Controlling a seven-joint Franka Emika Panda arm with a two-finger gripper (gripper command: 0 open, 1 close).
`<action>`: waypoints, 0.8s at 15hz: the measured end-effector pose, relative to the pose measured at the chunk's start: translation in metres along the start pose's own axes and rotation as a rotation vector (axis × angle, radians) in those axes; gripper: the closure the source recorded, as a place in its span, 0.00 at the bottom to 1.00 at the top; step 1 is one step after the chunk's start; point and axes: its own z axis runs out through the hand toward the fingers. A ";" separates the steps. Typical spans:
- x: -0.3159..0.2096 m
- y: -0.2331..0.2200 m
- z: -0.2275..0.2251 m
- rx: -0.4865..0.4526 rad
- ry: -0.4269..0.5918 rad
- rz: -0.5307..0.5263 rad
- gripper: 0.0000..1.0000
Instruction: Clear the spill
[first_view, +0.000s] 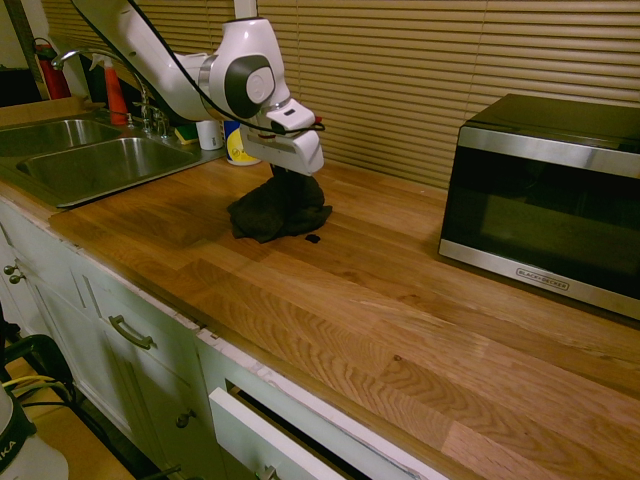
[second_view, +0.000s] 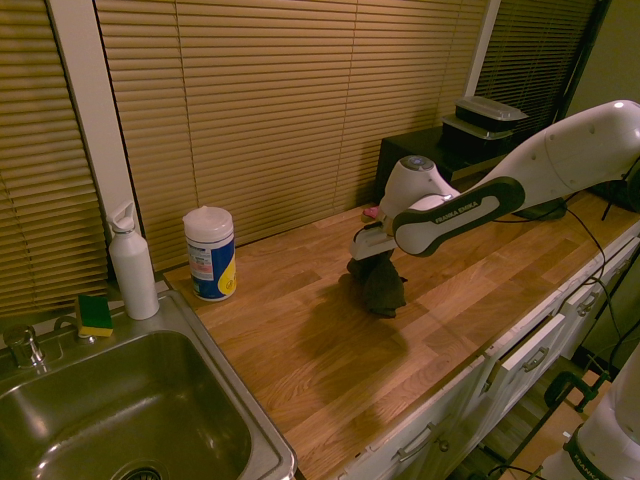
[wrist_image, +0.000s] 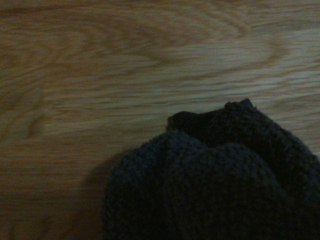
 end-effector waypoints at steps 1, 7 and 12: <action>0.010 0.007 0.000 0.000 -0.001 0.010 1.00; 0.064 0.049 0.002 0.002 -0.016 0.075 1.00; 0.095 0.079 0.004 0.001 -0.020 0.117 1.00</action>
